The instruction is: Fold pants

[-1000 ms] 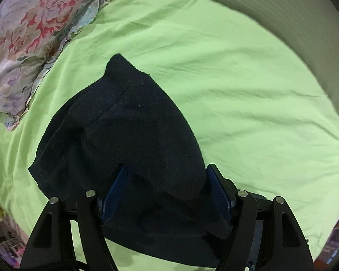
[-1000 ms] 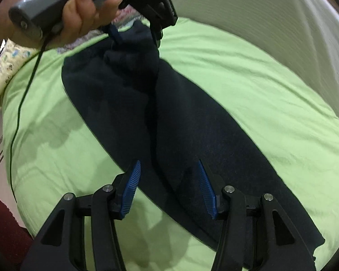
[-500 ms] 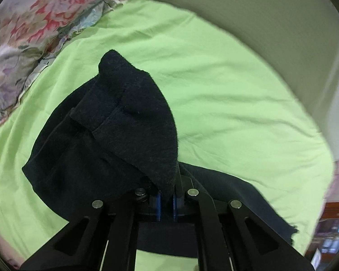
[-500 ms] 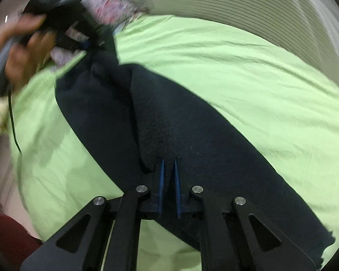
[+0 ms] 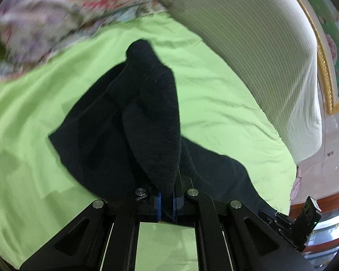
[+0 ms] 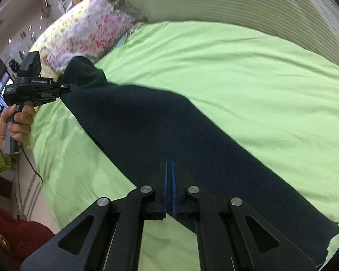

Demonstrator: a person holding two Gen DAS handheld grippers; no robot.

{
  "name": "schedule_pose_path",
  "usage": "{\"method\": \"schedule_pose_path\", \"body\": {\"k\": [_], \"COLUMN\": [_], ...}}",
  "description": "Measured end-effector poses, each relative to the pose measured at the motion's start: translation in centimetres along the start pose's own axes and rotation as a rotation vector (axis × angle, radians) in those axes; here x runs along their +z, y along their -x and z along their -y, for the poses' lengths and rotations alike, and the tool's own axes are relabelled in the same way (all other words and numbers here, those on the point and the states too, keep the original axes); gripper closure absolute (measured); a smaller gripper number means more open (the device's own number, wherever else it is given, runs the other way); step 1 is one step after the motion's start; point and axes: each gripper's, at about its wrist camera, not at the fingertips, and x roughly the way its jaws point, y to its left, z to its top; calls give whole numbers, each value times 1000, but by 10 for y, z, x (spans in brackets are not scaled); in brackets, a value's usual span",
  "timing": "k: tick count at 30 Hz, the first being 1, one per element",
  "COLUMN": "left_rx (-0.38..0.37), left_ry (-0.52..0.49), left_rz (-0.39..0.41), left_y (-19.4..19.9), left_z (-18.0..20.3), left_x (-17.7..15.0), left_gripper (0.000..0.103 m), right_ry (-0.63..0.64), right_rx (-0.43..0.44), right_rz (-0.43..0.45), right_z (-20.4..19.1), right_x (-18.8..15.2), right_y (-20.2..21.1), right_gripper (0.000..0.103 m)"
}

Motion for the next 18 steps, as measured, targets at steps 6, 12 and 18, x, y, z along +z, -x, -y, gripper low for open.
{"method": "schedule_pose_path", "body": {"k": [6, 12, 18], "left_rx": [15, 113, 182], "left_ry": [31, 42, 76], "left_rz": [-5, 13, 94], "left_y": [-16, -6, 27], "left_z": [-25, -36, -44], "left_x": [-14, -23, -16], "left_gripper": [97, 73, 54], "right_ry": [19, 30, 78], "right_rx": [-5, 1, 4], "right_rz": [-52, -72, -41], "right_z": [-12, -37, -62], "right_x": [-1, 11, 14], "right_y": [-16, -34, -44], "right_gripper": [99, 87, 46]}}
